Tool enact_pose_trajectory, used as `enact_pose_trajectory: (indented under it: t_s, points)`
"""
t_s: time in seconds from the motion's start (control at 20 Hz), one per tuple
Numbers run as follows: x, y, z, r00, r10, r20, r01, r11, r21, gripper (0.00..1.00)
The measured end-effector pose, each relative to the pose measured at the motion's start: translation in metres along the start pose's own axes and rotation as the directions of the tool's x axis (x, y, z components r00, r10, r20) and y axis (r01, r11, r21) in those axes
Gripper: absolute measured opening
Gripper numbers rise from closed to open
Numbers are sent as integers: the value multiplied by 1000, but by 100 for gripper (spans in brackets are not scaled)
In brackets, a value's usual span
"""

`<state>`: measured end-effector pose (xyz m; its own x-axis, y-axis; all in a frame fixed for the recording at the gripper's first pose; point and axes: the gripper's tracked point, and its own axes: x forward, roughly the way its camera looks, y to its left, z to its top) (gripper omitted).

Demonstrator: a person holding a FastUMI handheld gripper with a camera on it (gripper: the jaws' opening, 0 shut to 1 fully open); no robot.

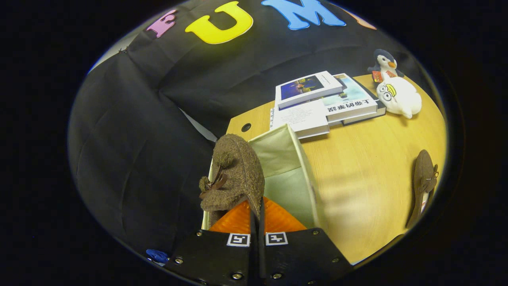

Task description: Open the storage box then place both shoes into the box .Put the left shoe in first, then the right shoe, with the right side of both shoes facing outward in a uniform manner.

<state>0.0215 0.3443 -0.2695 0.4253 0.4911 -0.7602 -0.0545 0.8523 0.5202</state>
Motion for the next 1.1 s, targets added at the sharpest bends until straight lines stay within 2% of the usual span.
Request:
enact_pose_trajectory:
  t_s: [0.5, 0.7, 0.8, 0.85, 0.95, 1.1]
  points:
    - [44, 2, -37, 996, -64, -66, 66, 998, 21, 0]
    - [52, 4, -50, 992, -92, -90, 91, 996, -10, 1]
    - [54, 8, -54, 993, -74, -96, 72, 997, -24, 5]
    - [52, 8, -53, 993, -66, -94, 63, 997, -34, 10]
    - [48, 18, -49, 997, -19, -74, 16, 999, -44, 37]
    - [28, 24, -37, 999, 7, -33, -10, 996, -84, 95]
